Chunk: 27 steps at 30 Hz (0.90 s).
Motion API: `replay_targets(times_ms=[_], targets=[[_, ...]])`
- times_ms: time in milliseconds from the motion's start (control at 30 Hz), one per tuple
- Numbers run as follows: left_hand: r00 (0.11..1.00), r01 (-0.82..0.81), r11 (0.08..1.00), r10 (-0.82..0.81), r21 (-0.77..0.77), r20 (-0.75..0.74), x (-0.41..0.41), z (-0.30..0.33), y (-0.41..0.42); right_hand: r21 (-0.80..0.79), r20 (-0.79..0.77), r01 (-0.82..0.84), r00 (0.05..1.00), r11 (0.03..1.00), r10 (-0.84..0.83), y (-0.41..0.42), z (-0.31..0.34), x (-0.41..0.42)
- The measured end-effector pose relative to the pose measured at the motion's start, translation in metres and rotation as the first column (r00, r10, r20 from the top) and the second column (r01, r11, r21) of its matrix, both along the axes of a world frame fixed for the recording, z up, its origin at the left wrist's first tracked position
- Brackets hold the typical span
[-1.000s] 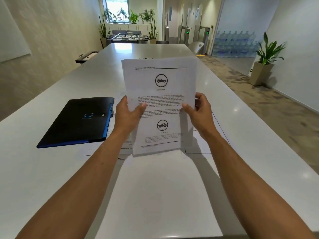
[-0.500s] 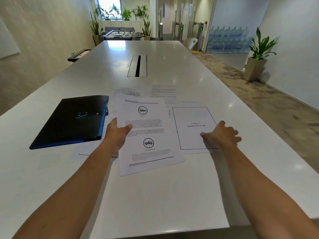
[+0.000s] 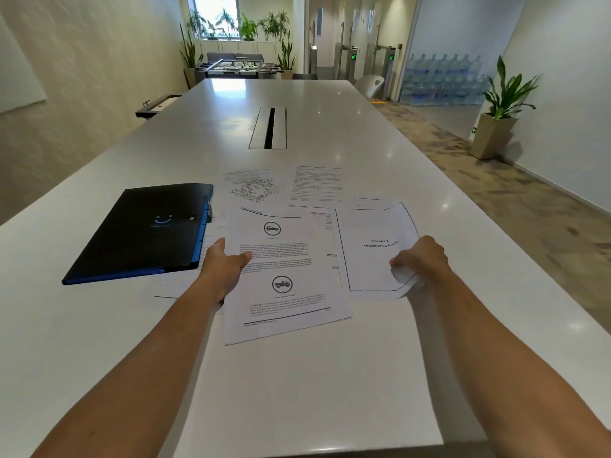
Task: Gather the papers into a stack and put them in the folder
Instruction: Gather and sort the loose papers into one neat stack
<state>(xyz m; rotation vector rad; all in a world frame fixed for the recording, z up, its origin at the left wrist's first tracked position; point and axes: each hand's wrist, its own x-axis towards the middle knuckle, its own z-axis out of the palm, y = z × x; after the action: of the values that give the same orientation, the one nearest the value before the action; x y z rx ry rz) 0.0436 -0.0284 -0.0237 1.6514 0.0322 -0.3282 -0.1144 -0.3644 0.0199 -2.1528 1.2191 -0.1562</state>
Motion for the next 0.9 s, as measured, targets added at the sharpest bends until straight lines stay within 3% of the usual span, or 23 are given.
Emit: replay_targets(times_ms=[333, 433, 633, 900], targets=[[1.000, 0.014, 1.000, -0.015, 0.023, 0.015, -0.005, 0.003, -0.001, 0.125, 0.145, 0.009, 0.989, 0.992, -0.027, 0.003, 0.007, 0.013], [1.000, 0.010, 1.000, -0.011, 0.024, 0.024, -0.006, 0.002, -0.001, 0.234, 0.179, 0.040, 0.980, 0.972, -0.083, 0.005, 0.010, 0.019], [1.000, 0.015, 0.999, -0.016, 0.034, 0.024, -0.005, 0.002, 0.000, 0.658, 0.290, -0.039, 0.935, 0.752, -0.205, 0.003, 0.015, 0.021], [1.000, 0.030, 0.999, -0.030, 0.016, -0.003, -0.004, 0.002, 0.002, 0.750, 0.263, -0.028, 0.930, 0.661, -0.259, -0.013, 0.016, 0.012]])
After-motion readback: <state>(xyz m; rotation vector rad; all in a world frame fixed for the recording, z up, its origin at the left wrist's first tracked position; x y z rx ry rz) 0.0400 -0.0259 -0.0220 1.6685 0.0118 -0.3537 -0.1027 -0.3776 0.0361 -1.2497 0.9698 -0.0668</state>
